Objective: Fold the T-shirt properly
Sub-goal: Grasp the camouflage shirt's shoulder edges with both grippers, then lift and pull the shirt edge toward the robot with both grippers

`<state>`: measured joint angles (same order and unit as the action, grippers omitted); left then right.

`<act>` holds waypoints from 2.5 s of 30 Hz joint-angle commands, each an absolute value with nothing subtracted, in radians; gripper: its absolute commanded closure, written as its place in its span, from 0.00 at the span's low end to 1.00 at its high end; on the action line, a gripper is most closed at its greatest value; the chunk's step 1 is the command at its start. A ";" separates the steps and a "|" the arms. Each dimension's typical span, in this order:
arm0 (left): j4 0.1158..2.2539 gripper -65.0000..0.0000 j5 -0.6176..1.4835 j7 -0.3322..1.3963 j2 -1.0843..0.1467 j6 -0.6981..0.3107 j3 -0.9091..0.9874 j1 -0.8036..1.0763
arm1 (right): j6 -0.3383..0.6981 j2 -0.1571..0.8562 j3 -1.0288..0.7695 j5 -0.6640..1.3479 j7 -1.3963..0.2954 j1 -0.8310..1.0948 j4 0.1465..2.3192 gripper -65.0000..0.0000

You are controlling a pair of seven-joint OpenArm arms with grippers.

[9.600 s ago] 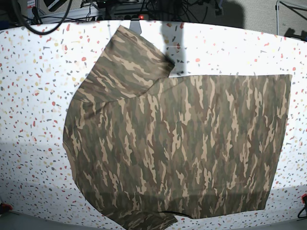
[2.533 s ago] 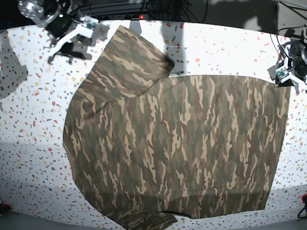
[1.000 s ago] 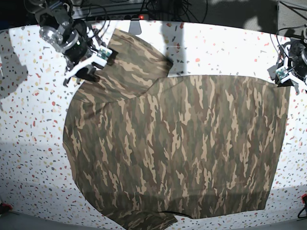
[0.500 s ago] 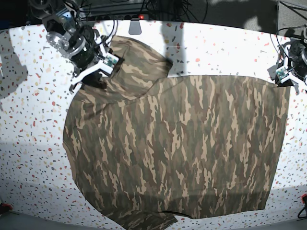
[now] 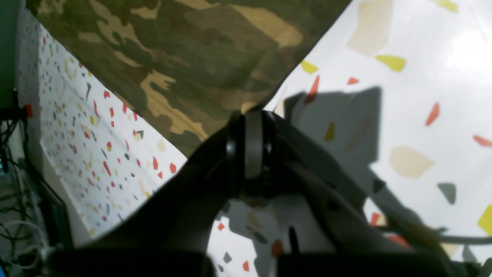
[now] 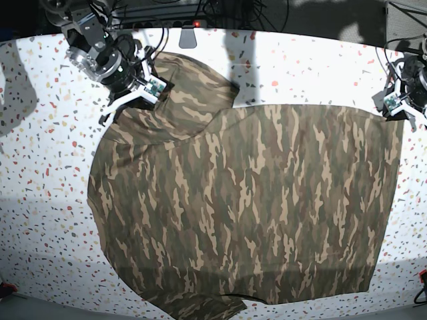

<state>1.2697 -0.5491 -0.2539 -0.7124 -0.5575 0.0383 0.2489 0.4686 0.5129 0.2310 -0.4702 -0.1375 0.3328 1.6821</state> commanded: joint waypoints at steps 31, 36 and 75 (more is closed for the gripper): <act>1.573 1.00 -0.052 -0.212 -0.608 -0.506 0.503 0.678 | 0.456 0.579 -0.059 -0.231 -0.112 0.817 2.055 1.00; 1.573 1.00 -0.052 -0.299 -0.526 -0.509 0.579 0.737 | 0.455 0.573 -0.097 -0.231 -0.112 0.896 2.096 1.00; 1.713 1.00 -0.104 -0.313 -0.480 -0.524 0.589 0.727 | 0.439 0.448 -0.229 -0.264 -0.079 0.914 2.262 1.00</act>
